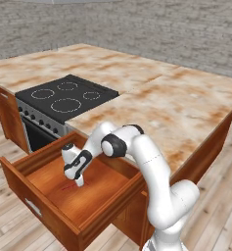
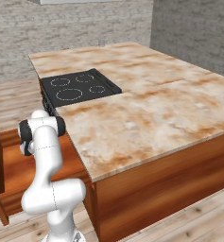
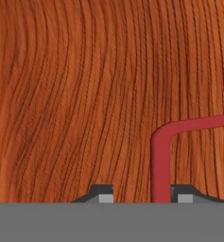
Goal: Take a straw from the drawer in front and place it inside the glass cup on the dining counter.
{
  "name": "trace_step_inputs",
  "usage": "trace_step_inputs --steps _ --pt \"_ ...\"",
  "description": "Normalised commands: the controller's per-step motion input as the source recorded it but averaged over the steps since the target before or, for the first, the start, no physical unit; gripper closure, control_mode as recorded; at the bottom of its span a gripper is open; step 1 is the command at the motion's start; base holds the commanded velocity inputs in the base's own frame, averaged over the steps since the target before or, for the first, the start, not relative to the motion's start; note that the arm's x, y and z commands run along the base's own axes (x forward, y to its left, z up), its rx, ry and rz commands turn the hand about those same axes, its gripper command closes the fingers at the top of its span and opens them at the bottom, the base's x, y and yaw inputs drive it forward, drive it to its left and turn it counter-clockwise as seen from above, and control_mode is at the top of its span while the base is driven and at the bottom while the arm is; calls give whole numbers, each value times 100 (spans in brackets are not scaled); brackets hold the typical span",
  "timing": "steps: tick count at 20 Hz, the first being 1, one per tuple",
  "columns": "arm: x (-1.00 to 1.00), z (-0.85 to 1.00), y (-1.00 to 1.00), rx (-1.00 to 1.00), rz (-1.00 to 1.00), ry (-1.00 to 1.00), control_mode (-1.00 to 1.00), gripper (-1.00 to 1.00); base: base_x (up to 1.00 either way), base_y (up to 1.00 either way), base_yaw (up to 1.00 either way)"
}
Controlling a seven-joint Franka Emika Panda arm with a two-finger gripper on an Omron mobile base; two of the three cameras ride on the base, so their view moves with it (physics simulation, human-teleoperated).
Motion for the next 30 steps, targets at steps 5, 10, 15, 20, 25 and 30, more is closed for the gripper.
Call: trace_step_inputs --steps 5,10,15,20,25,30 --pt "-30 -100 0 0 -7 -1 -100 100 0 0 0" --pt "-36 -100 0 -3 -7 0 -100 100 0 0 0" --pt "-23 -75 -5 0 -6 0 -100 100 0 0 0" --pt "-8 25 -28 2 -2 0 -100 100 0 0 0" --pt "-11 63 -18 0 -3 0 -100 100 0 0 0" --pt "-9 72 -1 0 0 0 -100 100 0 0 0"
